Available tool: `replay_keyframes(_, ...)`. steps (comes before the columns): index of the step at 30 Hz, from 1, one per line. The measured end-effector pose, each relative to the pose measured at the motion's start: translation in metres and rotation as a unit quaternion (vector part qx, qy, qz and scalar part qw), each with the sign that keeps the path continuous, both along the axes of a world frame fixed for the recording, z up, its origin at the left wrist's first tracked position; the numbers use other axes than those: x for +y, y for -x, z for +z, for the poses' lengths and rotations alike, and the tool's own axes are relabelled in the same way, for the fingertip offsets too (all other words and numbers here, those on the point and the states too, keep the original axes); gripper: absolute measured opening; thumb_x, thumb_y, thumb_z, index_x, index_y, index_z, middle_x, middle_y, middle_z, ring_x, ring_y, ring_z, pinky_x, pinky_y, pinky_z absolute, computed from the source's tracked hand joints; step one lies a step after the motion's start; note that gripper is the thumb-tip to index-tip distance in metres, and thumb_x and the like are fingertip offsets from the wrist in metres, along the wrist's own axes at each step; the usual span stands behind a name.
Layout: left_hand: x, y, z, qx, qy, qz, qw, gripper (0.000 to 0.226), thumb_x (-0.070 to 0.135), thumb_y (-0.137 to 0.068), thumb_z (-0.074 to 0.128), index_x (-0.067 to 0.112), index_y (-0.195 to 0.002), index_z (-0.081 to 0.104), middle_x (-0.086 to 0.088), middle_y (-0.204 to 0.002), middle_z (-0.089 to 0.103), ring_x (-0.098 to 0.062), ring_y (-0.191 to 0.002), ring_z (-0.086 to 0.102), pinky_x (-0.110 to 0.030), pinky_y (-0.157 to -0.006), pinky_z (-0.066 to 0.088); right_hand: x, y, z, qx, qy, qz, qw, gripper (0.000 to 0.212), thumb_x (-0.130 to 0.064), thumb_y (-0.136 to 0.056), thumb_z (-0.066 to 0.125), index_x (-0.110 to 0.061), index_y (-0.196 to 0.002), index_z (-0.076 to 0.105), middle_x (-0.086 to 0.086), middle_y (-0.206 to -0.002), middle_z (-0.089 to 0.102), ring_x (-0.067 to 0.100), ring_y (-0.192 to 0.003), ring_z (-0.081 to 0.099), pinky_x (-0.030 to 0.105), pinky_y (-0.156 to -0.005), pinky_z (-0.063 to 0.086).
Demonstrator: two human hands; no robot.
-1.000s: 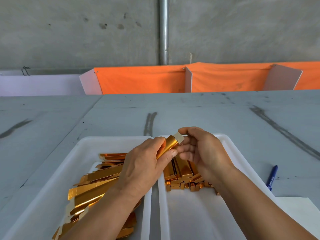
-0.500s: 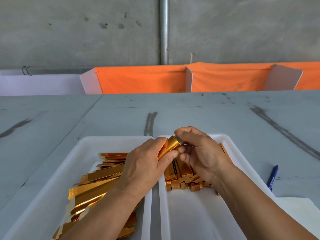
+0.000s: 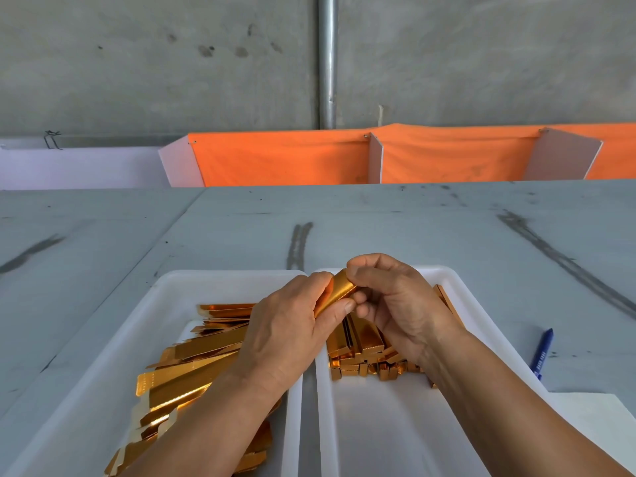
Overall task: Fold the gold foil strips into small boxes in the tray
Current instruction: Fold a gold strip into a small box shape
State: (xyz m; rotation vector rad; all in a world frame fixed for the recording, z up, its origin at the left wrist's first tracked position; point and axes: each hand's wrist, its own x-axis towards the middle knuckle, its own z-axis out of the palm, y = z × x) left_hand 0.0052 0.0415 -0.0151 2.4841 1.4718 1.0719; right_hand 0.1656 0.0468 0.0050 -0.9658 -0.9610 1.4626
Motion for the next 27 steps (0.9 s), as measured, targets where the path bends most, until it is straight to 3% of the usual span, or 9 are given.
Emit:
replay_keyframes(13, -0.0006, -0.0003, -0.0009, -0.007, -0.005, -0.021, 1.000, 0.045, 0.061, -0.088, 0.042, 0.024, -0.110, 0.055, 0.010, -0.080, 0.052, -0.007, -0.069, 0.052, -0.016, -0.059, 0.042, -0.0002, -0.0019, 0.0030, -0.001, 0.017, -0.012, 1.000, 0.009, -0.002, -0.088, 0.060, -0.001, -0.081, 0.064, 0.008, -0.054, 0.053, 0.015, -0.046, 0.048, 0.021, -0.041, 0.047)
replay_keyframes(19, 0.0004, 0.0002, -0.0021, -0.006, -0.008, -0.018, 1.000, 0.048, 0.062, -0.088, 0.041, 0.023, -0.111, 0.055, 0.010, -0.081, 0.054, -0.008, -0.070, 0.053, -0.018, -0.059, 0.044, -0.0007, -0.0037, 0.0041, -0.021, 0.022, -0.015, 0.999, 0.008, -0.002, -0.087, 0.065, -0.003, -0.080, 0.065, 0.012, -0.058, 0.058, 0.016, -0.043, 0.052, 0.020, -0.042, 0.049)
replay_keyframes(27, 0.0002, 0.0015, -0.0003, -0.007, -0.007, -0.009, 1.000, 0.047, 0.059, -0.088, 0.045, 0.022, -0.114, 0.057, 0.010, -0.082, 0.053, -0.008, -0.071, 0.052, -0.015, -0.060, 0.039, -0.0026, -0.0058, 0.0052, -0.105, -0.021, -0.021, 0.994, 0.015, -0.004, -0.094, 0.058, -0.002, -0.091, 0.073, 0.014, -0.068, 0.066, 0.019, -0.055, 0.063, 0.023, -0.055, 0.057)
